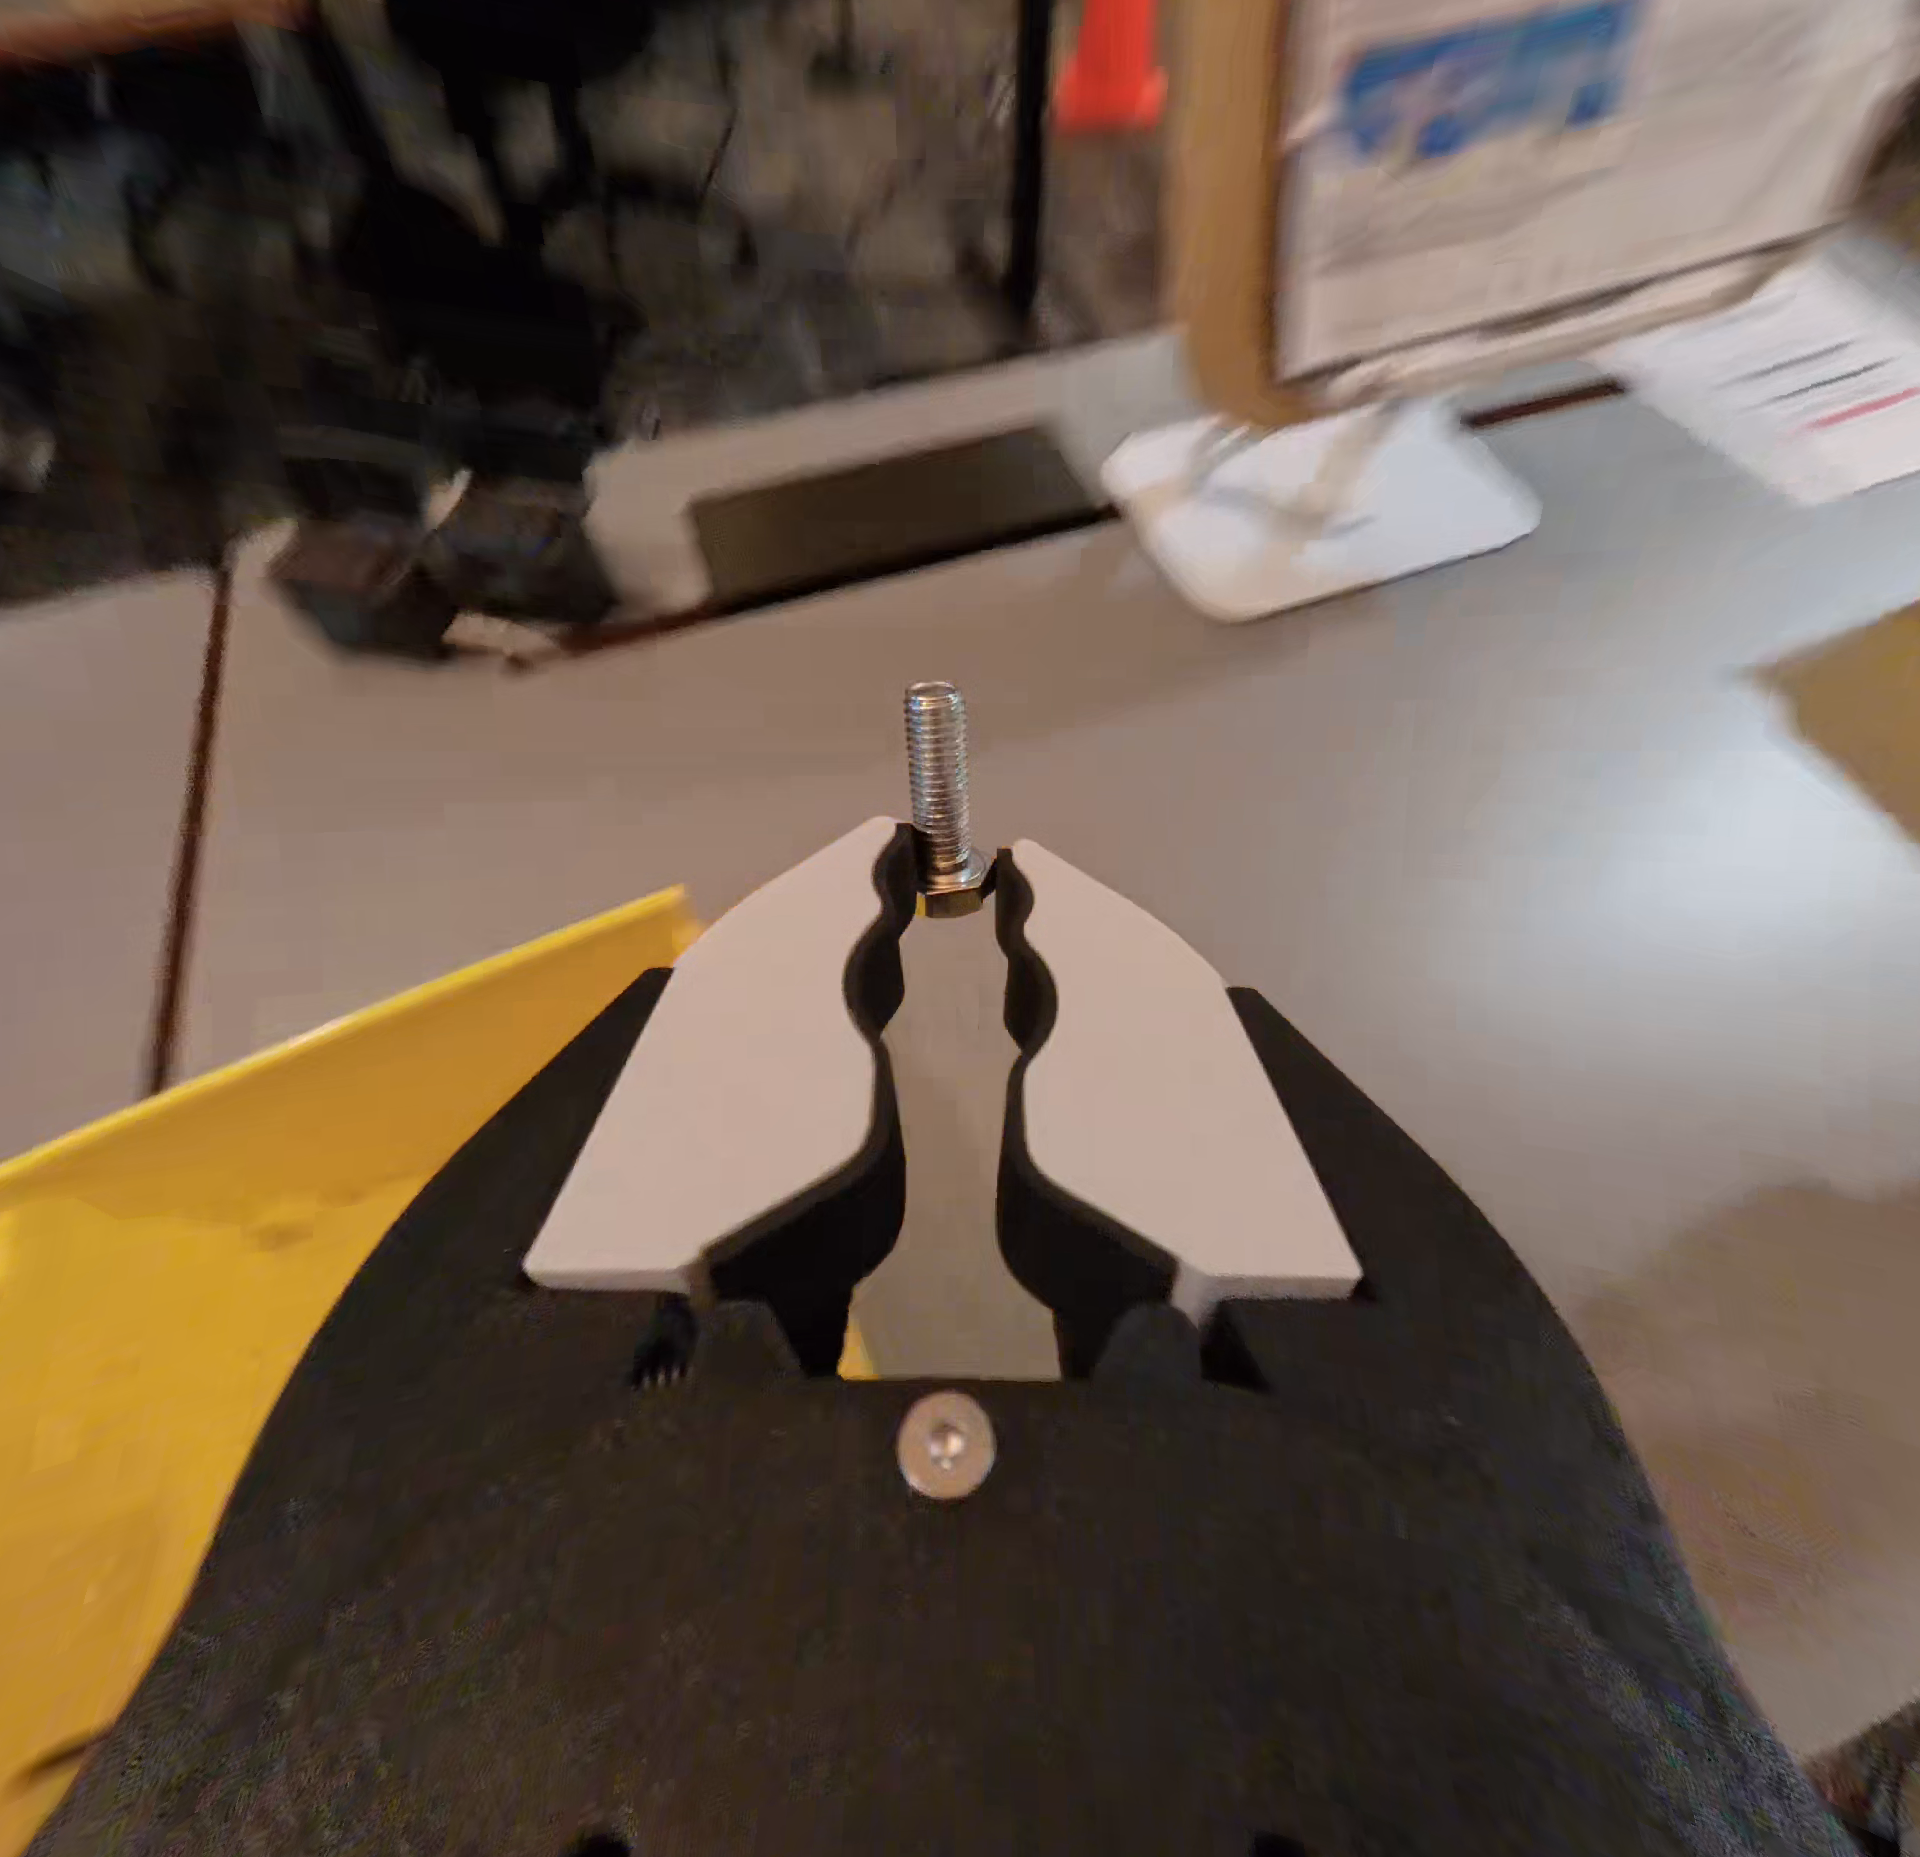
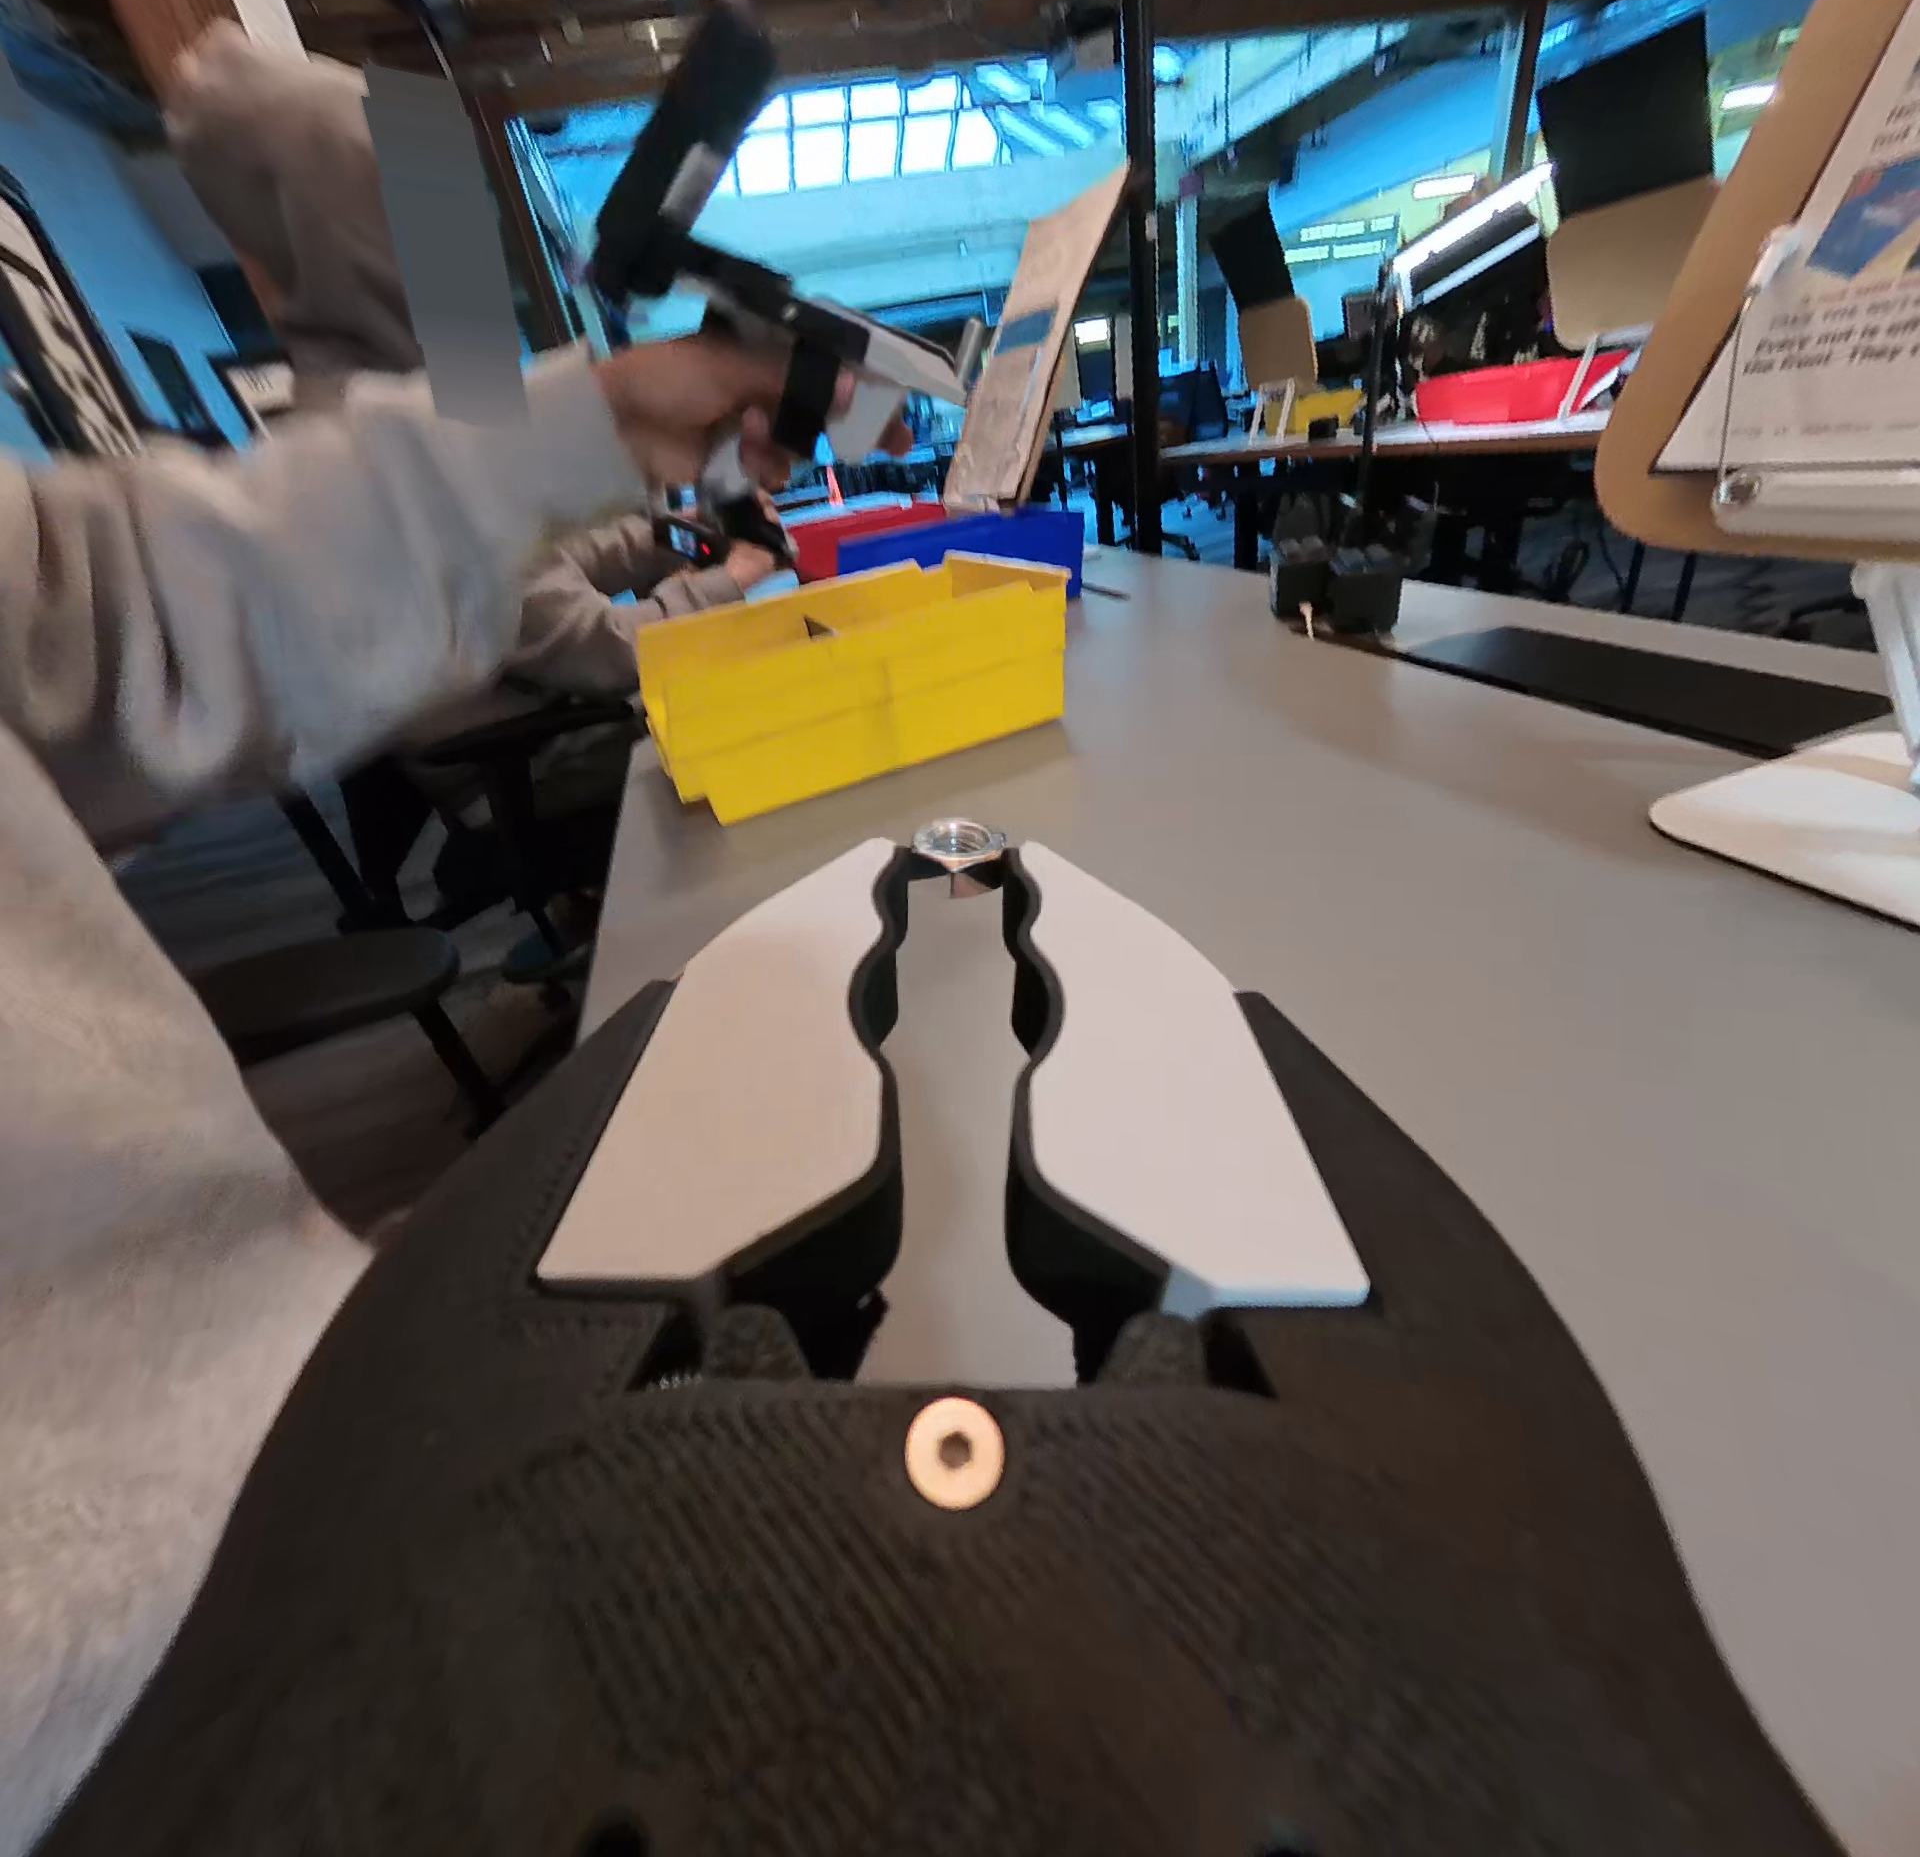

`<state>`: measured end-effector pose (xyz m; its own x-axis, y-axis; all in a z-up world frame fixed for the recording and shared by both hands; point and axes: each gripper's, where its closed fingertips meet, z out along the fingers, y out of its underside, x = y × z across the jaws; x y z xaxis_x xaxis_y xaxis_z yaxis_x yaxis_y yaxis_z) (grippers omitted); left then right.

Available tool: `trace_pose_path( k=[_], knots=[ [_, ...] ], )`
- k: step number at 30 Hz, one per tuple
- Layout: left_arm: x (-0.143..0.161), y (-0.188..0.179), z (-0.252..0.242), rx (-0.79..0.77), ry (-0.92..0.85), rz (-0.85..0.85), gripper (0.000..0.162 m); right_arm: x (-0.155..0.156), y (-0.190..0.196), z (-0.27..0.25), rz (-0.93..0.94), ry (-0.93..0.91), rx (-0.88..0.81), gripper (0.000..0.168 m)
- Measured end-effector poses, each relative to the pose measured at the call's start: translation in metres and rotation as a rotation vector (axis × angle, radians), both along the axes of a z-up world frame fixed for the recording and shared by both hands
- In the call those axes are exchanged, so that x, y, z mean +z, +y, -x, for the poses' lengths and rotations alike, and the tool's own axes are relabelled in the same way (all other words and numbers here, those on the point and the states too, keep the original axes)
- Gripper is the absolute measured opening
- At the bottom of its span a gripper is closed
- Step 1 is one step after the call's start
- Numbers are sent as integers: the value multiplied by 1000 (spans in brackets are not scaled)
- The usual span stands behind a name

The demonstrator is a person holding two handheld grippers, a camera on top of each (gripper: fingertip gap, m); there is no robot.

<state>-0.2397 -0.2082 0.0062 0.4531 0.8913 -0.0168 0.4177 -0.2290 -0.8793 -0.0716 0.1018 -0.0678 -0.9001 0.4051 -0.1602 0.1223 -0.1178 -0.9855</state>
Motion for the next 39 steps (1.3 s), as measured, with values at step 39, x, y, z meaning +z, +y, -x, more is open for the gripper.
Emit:
trace_pose_path(
  k=[39],
  knots=[
    [-116, 350, -180, -724, 340, -246, 15, 0, 40, -18, -65, 60, -194, 17]
  ],
)
